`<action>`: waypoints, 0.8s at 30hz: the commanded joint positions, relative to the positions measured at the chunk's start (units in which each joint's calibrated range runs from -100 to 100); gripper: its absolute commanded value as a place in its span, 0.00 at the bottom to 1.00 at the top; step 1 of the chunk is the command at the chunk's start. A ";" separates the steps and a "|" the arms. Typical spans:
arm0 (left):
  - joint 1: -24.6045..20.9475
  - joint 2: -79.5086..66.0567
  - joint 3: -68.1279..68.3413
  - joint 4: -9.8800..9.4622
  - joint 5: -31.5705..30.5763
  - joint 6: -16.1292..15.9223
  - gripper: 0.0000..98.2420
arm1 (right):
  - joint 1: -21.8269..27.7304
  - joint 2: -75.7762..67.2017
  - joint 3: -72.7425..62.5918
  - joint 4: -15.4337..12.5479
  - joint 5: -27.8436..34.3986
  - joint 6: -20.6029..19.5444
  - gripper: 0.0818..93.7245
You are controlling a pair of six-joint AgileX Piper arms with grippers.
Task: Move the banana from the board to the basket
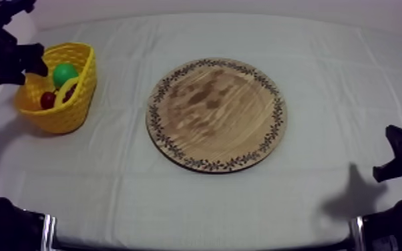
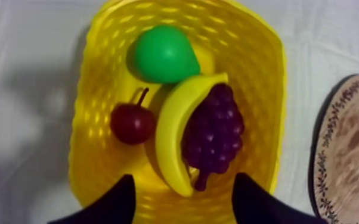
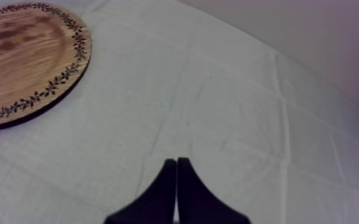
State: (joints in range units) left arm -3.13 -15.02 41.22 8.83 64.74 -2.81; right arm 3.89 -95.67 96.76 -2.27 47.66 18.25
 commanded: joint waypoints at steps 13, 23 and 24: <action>-0.07 -42.64 34.97 0.14 -22.10 -0.16 0.16 | 0.02 0.00 0.01 0.00 0.00 -0.15 0.00; 4.35 -71.01 52.26 -12.77 -24.69 13.34 0.01 | 0.02 0.00 0.01 0.00 0.00 -0.15 0.00; 4.43 -73.40 52.77 -13.56 -23.94 13.61 0.00 | 0.02 0.00 0.01 0.00 0.00 -0.15 0.00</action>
State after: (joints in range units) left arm 1.15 -77.66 91.49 -2.22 40.01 7.37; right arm 3.89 -95.67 96.76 -2.27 47.66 18.06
